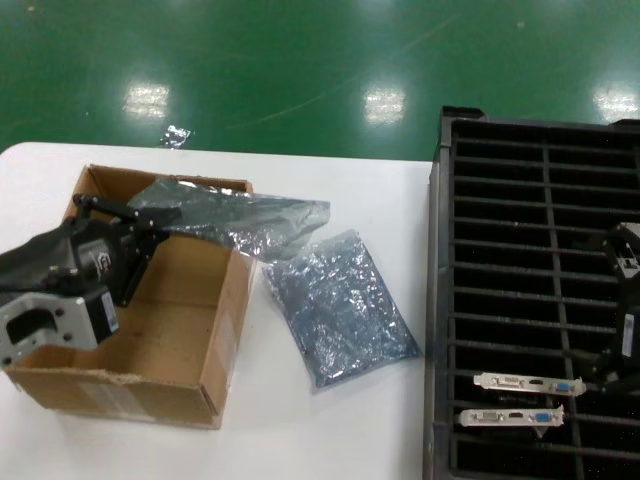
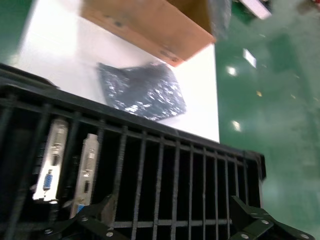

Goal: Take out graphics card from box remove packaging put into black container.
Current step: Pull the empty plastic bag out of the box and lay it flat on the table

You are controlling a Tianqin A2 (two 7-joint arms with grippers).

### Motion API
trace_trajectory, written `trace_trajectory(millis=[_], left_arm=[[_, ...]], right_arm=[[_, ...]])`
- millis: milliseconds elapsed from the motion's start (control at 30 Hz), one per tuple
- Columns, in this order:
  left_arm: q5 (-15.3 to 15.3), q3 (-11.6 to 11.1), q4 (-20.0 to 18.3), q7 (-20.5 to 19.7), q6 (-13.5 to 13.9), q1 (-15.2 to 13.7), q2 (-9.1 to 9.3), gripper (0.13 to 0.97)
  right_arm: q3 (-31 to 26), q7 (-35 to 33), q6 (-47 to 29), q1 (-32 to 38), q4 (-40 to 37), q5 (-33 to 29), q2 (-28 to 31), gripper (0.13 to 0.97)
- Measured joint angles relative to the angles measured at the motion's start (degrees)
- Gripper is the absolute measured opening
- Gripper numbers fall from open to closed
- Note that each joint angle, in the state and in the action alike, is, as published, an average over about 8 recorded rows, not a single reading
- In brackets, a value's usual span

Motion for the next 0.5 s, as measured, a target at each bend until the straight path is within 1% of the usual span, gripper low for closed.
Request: trace_trajectory(millis=[100,133,233,367,500], left_arm=[[0.0,0.0,0.0,0.0,0.0,0.0,0.0,0.139],[0.0,0.0,0.0,0.0,0.0,0.0,0.0,0.139],[0.0,0.0,0.0,0.0,0.0,0.0,0.0,0.139],[0.0,0.0,0.0,0.0,0.0,0.0,0.0,0.139],[0.01,0.0,-0.03,-0.09,0.06,-0.02,0.01,0.139]], right_arm=[[2.88,-0.73,4.56,-3.22,-2.94,0.75,-2.4,0.775],[3.89,-1.0,5.83,-4.02,-4.0,1.63,-3.19,0.775],[7.32,-1.83,8.47,-5.83,-7.27,6.16,-5.52,0.822],[11.54,-2.52,9.55,-7.16,-11.13,12.69,-7.83,0.885],[13.62,-2.78,9.48,-7.65,-13.03,15.96,-8.78,0.916]])
